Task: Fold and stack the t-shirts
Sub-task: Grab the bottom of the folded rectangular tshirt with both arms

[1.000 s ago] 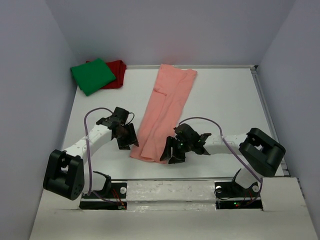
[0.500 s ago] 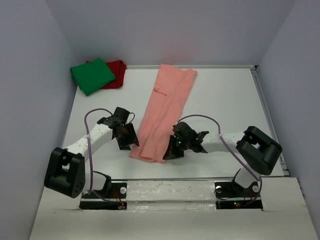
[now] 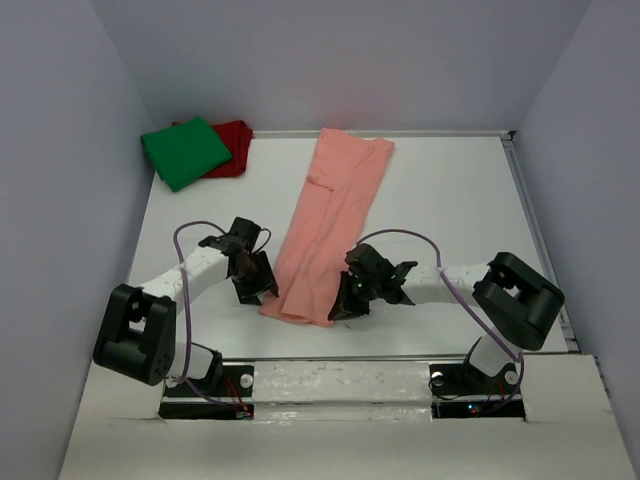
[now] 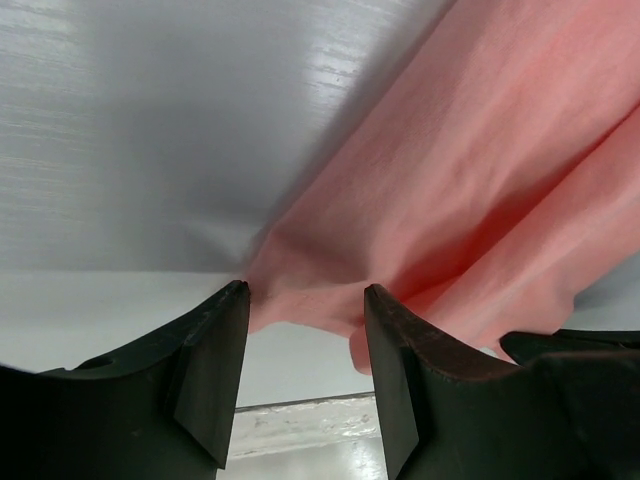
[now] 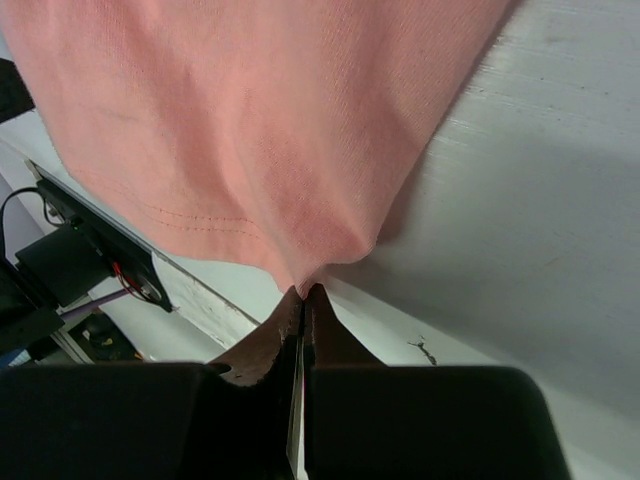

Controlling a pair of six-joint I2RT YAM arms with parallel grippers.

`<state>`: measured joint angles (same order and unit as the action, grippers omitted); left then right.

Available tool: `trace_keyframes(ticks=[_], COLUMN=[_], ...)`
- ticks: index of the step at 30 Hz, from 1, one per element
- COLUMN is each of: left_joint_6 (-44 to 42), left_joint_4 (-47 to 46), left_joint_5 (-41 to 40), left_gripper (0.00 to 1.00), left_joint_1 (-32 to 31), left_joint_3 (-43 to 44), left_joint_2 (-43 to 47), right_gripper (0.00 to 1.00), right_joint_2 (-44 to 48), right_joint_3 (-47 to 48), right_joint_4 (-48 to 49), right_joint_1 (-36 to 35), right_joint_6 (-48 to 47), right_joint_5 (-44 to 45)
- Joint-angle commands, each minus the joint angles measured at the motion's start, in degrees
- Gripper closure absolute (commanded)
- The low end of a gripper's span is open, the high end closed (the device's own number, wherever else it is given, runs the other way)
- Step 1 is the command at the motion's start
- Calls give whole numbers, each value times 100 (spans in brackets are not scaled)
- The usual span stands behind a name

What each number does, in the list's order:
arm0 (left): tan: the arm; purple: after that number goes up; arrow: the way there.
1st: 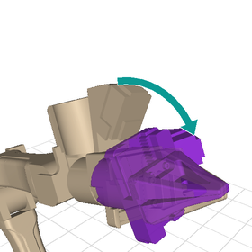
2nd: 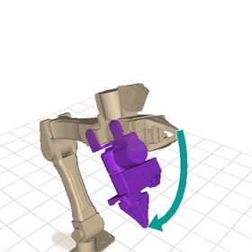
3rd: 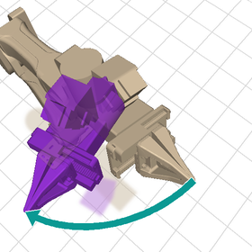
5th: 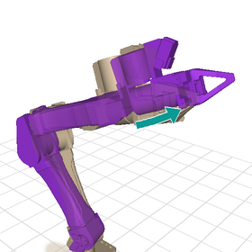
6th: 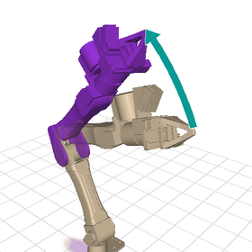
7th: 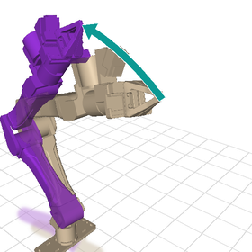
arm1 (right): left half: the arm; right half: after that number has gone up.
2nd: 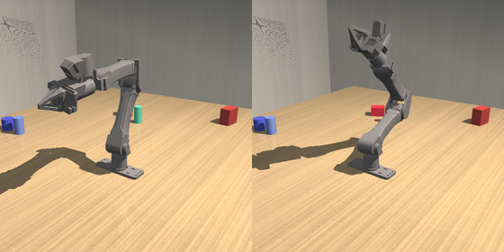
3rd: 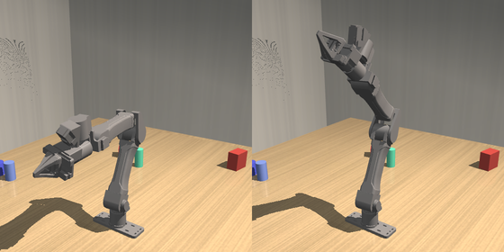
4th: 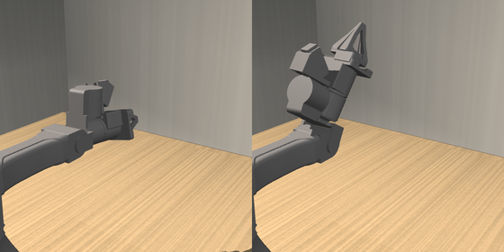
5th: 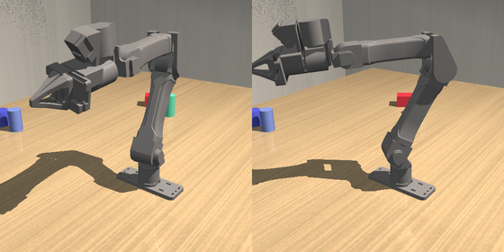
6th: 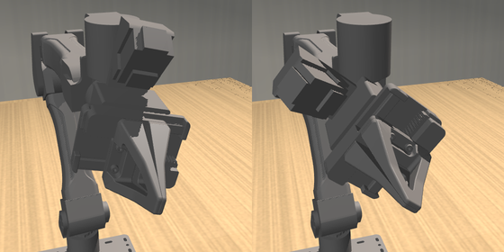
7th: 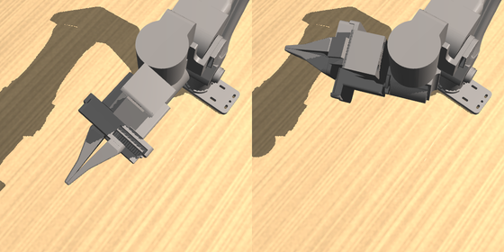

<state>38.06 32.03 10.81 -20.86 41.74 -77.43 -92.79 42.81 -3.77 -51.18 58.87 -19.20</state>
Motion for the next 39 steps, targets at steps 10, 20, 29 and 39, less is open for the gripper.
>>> trace_keyframes(ticks=[10,20,29,39], left_joint_6=[43,-132,113,1580], left_joint_4=[-540,-190,23,-733], left_joint_5=[535,835,1107,1582], left_gripper=[97,100,100,100], left_joint_1=[38,30,-155,-1920], left_joint_3=[-324,-113,-376,-141], left_joint_2=[-448,-501,-98,-272], right_gripper=[100,100,100,100], right_joint_2=[209,902,2072,2494], right_joint_3=[-18,-97,-360,-554], right_joint_4=[-18,-1439,-2646,-3322], right_joint_1=[3,328,486,486], right_joint_6=[-16,-60,-95,-227], right_joint_5=[154,110,224,101])
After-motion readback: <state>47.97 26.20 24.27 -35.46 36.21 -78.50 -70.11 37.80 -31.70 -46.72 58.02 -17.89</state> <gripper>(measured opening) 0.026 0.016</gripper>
